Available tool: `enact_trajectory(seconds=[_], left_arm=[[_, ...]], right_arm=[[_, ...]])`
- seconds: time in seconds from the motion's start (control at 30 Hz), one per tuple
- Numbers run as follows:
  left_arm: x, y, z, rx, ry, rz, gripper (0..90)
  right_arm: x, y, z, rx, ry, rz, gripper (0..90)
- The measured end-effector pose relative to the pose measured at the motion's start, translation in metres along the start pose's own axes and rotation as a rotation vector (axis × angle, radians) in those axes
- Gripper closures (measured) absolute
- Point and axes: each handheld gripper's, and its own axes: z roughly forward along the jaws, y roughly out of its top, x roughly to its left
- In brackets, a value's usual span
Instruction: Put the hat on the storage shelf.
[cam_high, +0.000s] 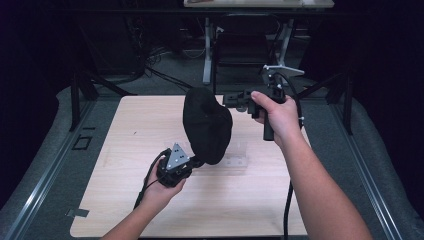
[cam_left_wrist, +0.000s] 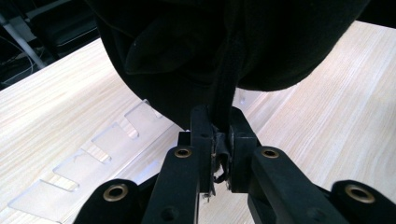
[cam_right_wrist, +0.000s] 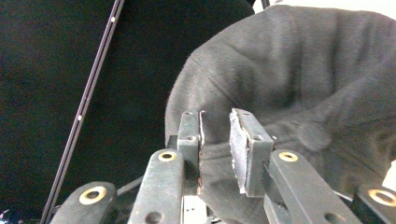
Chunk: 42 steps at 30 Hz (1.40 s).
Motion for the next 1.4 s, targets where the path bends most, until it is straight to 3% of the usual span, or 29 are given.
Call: enact_trajectory(seconds=[0.03,0.1,0.27,0.37,0.43,0.47,0.63,0.77,1.4], left_arm=[[0.001,-0.001,0.0,-0.001,-0.002,-0.006,84.6],[0.002,-0.003,0.0,-0.005,-0.004,-0.017,84.6],[0.005,-0.01,-0.001,-0.003,-0.007,-0.032,84.5],[0.008,-0.016,-0.001,0.005,-0.013,-0.05,84.4],[0.01,-0.023,0.001,0.013,-0.015,-0.068,84.3],[0.011,-0.027,0.003,0.025,-0.015,-0.077,84.2],[0.021,-0.046,0.006,0.009,-0.042,-0.175,83.4],[0.02,-0.046,0.005,0.012,-0.032,-0.161,83.0],[0.022,-0.047,0.004,0.018,-0.014,-0.179,77.1]], right_arm=[[-0.003,0.001,-0.004,0.045,0.024,-0.007,73.8],[-0.005,0.002,-0.009,0.077,0.034,-0.01,73.9],[-0.008,0.002,-0.019,0.124,-0.022,-0.025,74.0],[-0.007,-0.001,-0.021,0.087,-0.036,-0.02,73.9],[-0.007,-0.001,-0.025,0.115,-0.042,-0.031,73.9],[-0.006,-0.006,-0.017,-0.015,-0.038,-0.008,73.9],[-0.008,-0.009,-0.02,-0.013,-0.046,-0.01,73.7],[-0.01,-0.01,-0.022,-0.018,-0.06,-0.012,73.7],[-0.011,-0.011,-0.03,-0.022,-0.094,-0.023,72.3]])
